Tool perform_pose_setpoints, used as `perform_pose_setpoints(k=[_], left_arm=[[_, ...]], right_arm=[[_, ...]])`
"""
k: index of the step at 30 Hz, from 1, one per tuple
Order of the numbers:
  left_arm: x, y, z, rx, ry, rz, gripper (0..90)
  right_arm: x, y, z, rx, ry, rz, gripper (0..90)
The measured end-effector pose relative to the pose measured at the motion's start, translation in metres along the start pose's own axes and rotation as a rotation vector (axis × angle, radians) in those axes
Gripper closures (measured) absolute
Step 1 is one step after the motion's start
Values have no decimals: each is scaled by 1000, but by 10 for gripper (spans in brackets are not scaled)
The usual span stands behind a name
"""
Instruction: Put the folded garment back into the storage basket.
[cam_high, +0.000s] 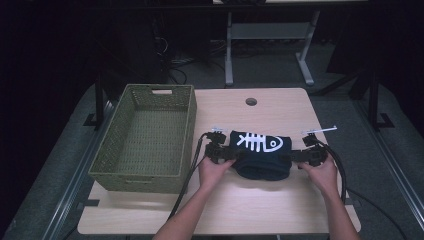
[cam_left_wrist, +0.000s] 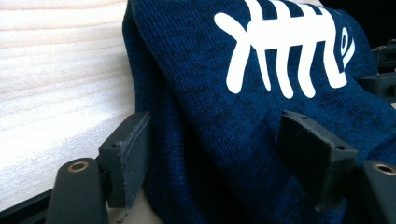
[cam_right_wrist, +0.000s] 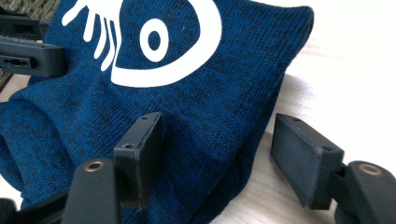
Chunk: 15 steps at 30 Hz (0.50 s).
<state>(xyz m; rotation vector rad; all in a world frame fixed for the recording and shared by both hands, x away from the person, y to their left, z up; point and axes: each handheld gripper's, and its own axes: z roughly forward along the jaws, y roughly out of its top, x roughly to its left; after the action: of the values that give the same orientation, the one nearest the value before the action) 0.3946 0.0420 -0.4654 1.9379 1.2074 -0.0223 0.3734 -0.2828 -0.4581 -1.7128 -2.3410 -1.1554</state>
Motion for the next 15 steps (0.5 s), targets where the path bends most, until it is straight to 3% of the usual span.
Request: perform_pose_setpoints(k=[6, 15], left_arm=[[0, 0, 1, 0, -7, -1, 327], [2, -1, 5, 1, -64, -24, 507]], right_arm=[[2, -1, 5, 10, -10, -5, 381], [4, -4, 10, -4, 7, 9, 551]])
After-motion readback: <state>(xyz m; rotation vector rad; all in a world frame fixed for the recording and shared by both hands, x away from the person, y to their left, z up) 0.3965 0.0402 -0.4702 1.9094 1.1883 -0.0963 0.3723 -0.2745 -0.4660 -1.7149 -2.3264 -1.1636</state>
